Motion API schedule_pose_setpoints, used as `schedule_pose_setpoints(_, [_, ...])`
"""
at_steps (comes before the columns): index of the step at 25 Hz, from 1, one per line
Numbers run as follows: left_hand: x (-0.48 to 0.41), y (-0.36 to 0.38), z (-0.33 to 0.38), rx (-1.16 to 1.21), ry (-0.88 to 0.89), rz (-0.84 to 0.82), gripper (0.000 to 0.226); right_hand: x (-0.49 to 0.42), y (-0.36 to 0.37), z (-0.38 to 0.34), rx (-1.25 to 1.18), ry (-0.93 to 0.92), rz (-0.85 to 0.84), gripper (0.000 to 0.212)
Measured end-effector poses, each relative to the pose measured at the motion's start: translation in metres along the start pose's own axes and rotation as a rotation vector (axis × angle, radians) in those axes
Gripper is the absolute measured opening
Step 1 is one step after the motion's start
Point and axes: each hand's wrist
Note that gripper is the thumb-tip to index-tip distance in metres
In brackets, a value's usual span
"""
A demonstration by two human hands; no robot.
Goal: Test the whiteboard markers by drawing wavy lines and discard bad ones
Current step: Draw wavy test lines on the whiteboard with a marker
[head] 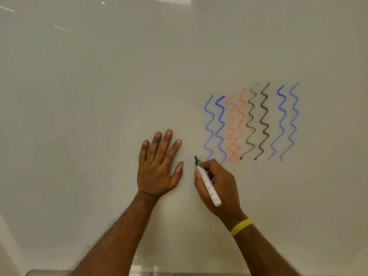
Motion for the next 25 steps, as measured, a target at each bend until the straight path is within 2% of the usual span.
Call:
schedule_pose_setpoints(4, [0.001,0.000,0.000,-0.001,-0.001,-0.007,0.061,0.017,-0.001,0.005,-0.029,-0.009,0.012,0.014])
schedule_pose_setpoints(11, [0.002,0.000,0.000,-0.007,0.005,-0.007,0.063,-0.070,-0.006,-0.044,-0.093,-0.251,0.173,0.014])
schedule_pose_setpoints(14, [0.002,0.001,-0.001,-0.006,0.009,-0.016,0.064,-0.084,-0.004,-0.046,-0.147,-0.223,0.170,0.012])
schedule_pose_setpoints(16, [0.003,0.000,0.000,-0.008,0.013,-0.014,0.063,-0.075,-0.003,-0.038,-0.084,-0.236,0.097,0.012])
schedule_pose_setpoints(20, [0.003,-0.001,0.000,-0.010,0.012,-0.005,0.061,-0.045,-0.006,-0.018,-0.085,-0.173,0.093,0.011])
schedule_pose_setpoints(22, [0.003,-0.001,0.001,-0.007,0.010,-0.003,0.063,-0.028,-0.006,-0.012,0.004,-0.172,0.037,0.011])
schedule_pose_setpoints(25, [0.004,-0.002,0.001,0.000,0.006,-0.001,0.062,-0.010,-0.009,-0.002,-0.031,-0.090,0.076,0.010])
Point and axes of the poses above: each hand's wrist, its own x-axis away from the middle knuckle, its own y-axis out of the palm, z = x × y, and after that the axes turned 7 degrees about -x, right-handed
